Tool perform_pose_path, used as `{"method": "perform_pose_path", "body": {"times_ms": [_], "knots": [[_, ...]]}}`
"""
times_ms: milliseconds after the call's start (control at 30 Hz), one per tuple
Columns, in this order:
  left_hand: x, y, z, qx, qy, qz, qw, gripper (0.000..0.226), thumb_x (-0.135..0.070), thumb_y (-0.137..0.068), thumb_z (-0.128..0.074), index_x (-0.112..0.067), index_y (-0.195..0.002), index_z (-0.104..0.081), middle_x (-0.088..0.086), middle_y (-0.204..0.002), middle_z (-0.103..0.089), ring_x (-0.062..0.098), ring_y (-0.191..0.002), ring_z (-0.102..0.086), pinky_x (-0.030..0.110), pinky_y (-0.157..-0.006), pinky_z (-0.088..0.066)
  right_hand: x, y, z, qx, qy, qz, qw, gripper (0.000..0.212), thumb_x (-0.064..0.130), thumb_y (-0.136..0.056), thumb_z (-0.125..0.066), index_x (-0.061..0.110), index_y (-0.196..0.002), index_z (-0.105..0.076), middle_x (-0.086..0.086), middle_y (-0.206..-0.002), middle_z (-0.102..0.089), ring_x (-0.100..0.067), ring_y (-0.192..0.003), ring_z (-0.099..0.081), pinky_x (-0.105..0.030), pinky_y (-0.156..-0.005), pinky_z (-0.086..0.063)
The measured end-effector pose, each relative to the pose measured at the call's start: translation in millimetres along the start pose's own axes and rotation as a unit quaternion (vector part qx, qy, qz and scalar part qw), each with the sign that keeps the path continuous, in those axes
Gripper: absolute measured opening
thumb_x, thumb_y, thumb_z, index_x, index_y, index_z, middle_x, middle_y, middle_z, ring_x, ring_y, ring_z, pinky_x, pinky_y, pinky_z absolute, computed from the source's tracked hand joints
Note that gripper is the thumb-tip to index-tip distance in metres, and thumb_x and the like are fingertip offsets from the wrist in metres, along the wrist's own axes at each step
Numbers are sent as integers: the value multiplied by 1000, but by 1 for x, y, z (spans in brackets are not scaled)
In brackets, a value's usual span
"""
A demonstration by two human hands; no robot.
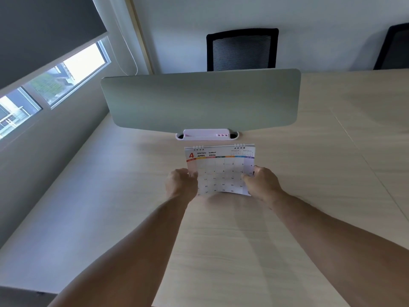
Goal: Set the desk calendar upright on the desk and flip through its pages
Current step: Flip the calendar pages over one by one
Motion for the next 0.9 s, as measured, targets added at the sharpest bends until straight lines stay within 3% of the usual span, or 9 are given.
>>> {"method": "perform_pose_path", "body": {"times_ms": [100, 200, 367, 500, 600, 700, 767, 833, 900], "knots": [[9, 0, 11, -21, 33, 22, 999, 14, -37, -88, -77, -24, -91, -78, -1, -101, -82, 20, -79, -73, 31, -62, -61, -1, 3, 9, -11, -12, 0, 1000, 34, 24, -91, -55, 18, -119, -73, -4, -104, -76, -30, -97, -71, -33, -83, -55], [17, -3, 15, -14, 51, 35, 998, 18, -33, -85, -82, -28, -73, -70, 0, -92, -82, 19, -74, -74, 40, -71, -67, -1, 5, 16, -15, -34, -3, 999, 31, 23, -93, -58, 20, -119, -74, -4, -106, -77, -26, -98, -70, -29, -80, -52], [18, -5, 19, 7, 59, 8, 998, 16, -28, -89, -79, -28, -75, -72, -3, -85, -80, 13, -74, -72, 43, -78, -66, -3, 5, 25, -21, -45, -2, 999, 33, 25, -94, -58, 20, -125, -71, -3, -105, -76, -20, -88, -65, -24, -77, -44], [18, 2, 6, 107, 85, 32, 990, 18, -32, -101, -64, -17, -96, -72, 6, -102, -80, 22, -88, -76, 44, -78, -66, -5, 7, 29, -25, -71, -9, 997, 28, 31, -96, -58, 20, -117, -73, 3, -81, -69, -20, -80, -63, -25, -76, -43], [14, 14, 2, 198, 173, 67, 962, 23, -26, -103, -62, -9, -113, -73, 12, -107, -80, 25, -88, -77, 39, -71, -63, -3, 10, 37, -26, -79, -22, 996, 33, 40, -97, -49, 17, -85, -69, 0, -68, -62, -30, -75, -67, -30, -70, -49], [5, 16, 15, 210, 317, 101, 919, 25, -23, -96, -68, -5, -111, -73, 13, -102, -80, 28, -84, -76, 41, -71, -62, -6, 11, 54, -36, -184, -65, 980, 56, 55, -102, -35, 12, -82, -66, -8, -75, -65, -31, -64, -62, -27, -53, -49], [-14, 12, 21, 232, 394, 91, 885, 27, -31, -96, -64, -7, -104, -75, 10, -94, -76, 23, -75, -74, 39, -71, -61, -6, 10, 63, -49, -299, -72, 950, 60, 61, -101, -31, 17, -80, -65, -8, -83, -69, -30, -71, -62, -31, -61, -55], [-35, 8, 24, 255, 434, 71, 861, 46, -49, -101, -51, -12, -104, -78, 6, -94, -78, 19, -76, -74, 37, -77, -58, -3, 6, 74, -90, -333, -50, 937, 62, 60, -101, -29, 20, -73, -67, -4, -93, -73, -29, -85, -63, -42, -75, -56], [-54, 2, 29, 235, 417, 46, 876, 60, -62, -101, -43, -15, -114, -78, 8, -104, -80, 22, -84, -74, 39, -80, -57, 7, 5, 85, -134, -320, 4, 938, 60, 56, -100, -29, 26, -70, -72, 5, -99, -72, -23, -96, -62, -45, -84, -55]]}}
Point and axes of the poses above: each hand's wrist, its own y-axis away from the middle knuckle, its own z-axis out of the back of the hand, x = y × z, the point moved 10 cm from there along -y, towards the middle knuckle
